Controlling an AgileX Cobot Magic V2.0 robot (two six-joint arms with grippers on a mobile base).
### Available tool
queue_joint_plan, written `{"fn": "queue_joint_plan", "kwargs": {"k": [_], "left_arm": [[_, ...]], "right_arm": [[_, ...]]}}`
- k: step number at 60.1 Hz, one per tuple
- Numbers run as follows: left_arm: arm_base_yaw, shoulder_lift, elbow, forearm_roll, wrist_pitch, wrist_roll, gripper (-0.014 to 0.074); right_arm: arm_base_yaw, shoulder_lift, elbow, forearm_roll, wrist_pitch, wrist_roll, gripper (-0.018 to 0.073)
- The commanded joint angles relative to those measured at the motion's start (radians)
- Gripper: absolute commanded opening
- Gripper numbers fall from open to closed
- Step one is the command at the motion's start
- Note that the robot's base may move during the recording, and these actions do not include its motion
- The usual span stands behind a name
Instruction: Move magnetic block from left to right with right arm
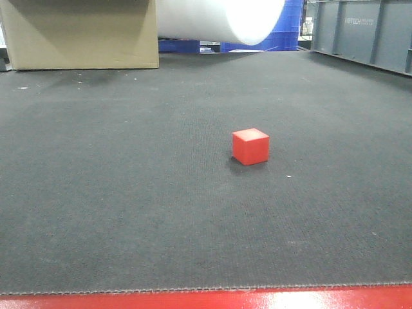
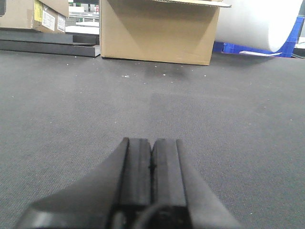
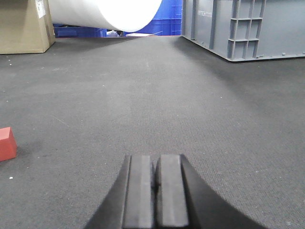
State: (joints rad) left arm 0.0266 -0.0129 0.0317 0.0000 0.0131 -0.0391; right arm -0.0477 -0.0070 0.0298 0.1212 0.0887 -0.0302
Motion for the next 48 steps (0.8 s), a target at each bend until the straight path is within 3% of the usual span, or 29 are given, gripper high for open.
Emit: {"fn": "queue_joint_plan", "kwargs": {"k": [1,48], "left_arm": [[0.002,-0.013,0.009,0.0,-0.09,-0.008,-0.0116],[0.002,-0.013,0.009,0.0,-0.09,-0.008,-0.0116]], "right_arm": [[-0.006,-0.021,-0.004,0.004,-0.095,-0.01,0.0059],[-0.006,-0.021,-0.004,0.004,-0.095,-0.01,0.0059]]}}
